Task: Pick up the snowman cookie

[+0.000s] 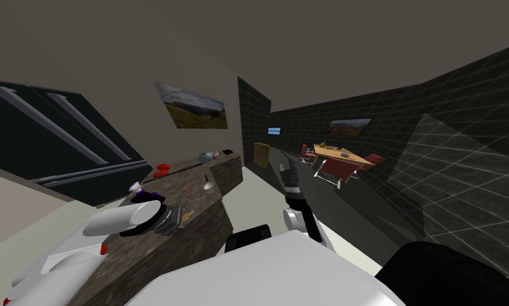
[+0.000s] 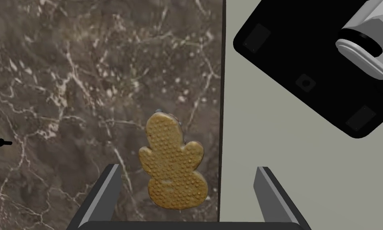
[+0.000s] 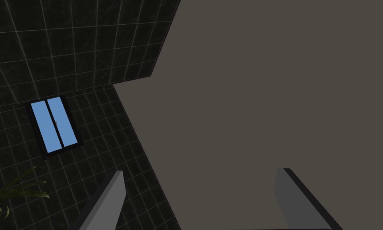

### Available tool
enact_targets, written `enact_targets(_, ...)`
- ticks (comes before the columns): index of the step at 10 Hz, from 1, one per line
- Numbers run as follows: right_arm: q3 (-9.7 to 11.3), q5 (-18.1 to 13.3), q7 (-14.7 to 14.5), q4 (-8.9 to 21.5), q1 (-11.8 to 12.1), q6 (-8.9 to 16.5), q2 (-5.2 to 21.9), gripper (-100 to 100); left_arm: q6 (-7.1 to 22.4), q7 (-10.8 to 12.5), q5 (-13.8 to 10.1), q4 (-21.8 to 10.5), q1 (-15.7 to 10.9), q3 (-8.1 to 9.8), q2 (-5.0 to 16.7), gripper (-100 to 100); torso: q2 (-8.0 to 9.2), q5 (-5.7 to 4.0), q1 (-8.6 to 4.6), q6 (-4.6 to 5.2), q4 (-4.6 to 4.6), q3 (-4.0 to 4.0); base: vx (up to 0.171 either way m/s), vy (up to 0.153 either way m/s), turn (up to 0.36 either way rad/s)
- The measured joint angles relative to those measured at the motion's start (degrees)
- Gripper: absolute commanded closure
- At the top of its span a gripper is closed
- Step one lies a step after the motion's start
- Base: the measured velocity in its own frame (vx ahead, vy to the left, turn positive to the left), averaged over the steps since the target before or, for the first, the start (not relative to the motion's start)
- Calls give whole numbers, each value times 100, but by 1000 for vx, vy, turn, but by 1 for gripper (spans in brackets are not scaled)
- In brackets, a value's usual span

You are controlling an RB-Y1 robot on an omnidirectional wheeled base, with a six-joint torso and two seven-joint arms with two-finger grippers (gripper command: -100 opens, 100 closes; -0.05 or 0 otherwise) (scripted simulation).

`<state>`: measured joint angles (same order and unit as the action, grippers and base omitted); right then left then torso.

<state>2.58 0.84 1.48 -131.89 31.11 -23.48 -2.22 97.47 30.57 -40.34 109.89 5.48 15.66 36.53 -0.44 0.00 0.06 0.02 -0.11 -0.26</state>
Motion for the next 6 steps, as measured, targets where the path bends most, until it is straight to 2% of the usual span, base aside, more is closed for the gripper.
enact_targets(3, 0, 0, 0, 0, 0, 0, 0, 0, 439, 102, -99, -166, -95, -70, 167, -100, 4, 0, 1, 0, 1, 2, 85, 5, -22)
enact_targets(6, 0, 0, 0, 0, -1, 0, 0, 0, 848, 196, -195, -231, -41, -110, 313, -100, 33, -1, -6, -2, 6, 18, 15, -7, 15)
